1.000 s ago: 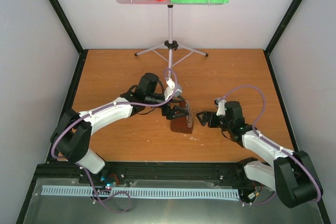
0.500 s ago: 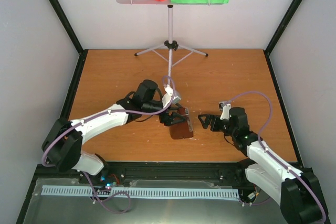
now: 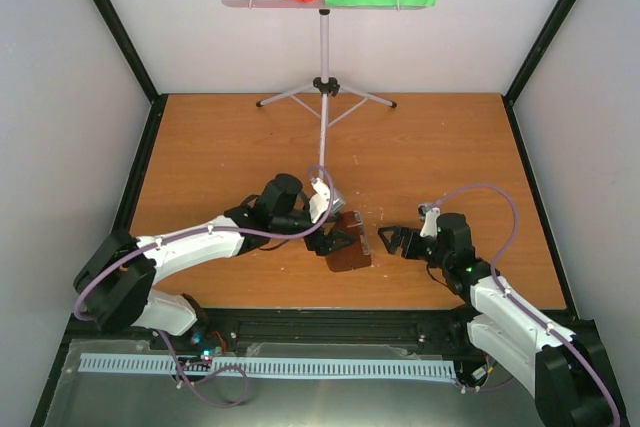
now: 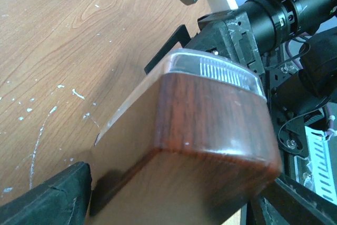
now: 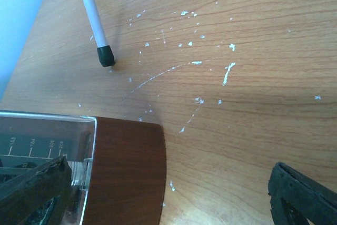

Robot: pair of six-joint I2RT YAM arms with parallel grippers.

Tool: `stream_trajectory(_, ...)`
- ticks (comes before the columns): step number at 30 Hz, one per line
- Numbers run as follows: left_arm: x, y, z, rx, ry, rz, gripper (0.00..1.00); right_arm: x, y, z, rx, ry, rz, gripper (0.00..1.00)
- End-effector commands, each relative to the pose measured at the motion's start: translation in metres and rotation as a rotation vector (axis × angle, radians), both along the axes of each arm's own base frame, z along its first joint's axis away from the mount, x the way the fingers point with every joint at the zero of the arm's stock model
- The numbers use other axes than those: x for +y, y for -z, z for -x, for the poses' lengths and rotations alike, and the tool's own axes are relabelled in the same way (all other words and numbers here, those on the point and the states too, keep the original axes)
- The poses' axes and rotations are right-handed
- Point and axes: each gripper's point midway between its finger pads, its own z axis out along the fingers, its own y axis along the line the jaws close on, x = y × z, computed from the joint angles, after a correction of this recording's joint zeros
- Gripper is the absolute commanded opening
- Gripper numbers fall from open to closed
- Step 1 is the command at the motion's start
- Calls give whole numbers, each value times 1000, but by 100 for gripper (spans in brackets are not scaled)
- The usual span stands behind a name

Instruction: Pack up the instrument practice props

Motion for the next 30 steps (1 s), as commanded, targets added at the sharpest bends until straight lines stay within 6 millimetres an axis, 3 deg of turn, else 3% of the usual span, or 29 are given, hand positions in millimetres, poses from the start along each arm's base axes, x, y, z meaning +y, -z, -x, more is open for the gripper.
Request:
stream_trajectory(1,-9,-15,1,-25,12,72,78,0,-2,0,0,1,-19,100)
stream_trajectory(7,-9,-17,2,-42,14,91,70,0,0,3,8,9,-33,100)
stream_trajectory(19,-13,-23,-1,-53,12,134,75,2,7,9,34,3,-59,100)
stream_trajectory(23,-16,-22,-3,-44,13,135,62,3,7,10,37,-2,-61,100)
stream_trajectory(30,-12,-16,-19,25,-106,112,52,6,-3,12,6,-25,-85,100)
